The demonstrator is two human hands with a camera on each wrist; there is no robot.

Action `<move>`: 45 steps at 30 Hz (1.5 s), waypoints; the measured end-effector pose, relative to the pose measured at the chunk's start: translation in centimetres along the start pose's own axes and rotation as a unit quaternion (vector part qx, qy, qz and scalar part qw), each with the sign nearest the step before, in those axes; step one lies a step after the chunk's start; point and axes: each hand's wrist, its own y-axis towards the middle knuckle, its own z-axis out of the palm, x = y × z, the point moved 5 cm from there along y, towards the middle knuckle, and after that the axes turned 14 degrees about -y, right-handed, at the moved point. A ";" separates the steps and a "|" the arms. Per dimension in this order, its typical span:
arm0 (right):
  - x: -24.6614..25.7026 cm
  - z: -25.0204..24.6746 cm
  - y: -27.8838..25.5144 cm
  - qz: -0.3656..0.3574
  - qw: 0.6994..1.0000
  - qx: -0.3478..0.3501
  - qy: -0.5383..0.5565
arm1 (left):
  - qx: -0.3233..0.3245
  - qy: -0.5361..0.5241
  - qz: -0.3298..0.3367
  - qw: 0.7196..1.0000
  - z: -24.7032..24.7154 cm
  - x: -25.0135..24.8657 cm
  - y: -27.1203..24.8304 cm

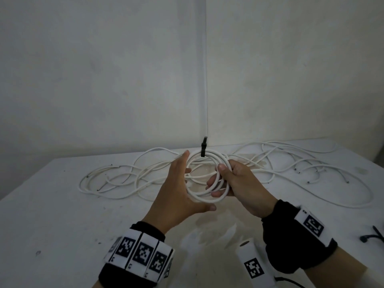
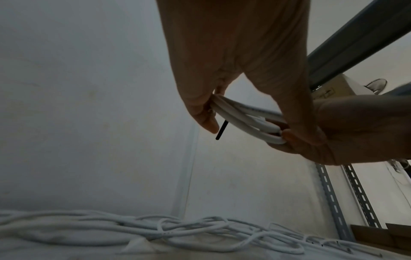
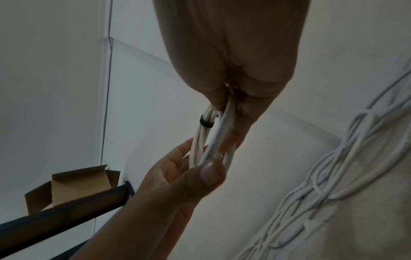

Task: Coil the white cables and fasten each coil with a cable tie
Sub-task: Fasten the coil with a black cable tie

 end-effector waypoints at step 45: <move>-0.5 -0.2 0.4 -0.022 1.000 0.006 0.015 | -0.024 -0.338 -0.151 0.929 0.2 0.6 -0.2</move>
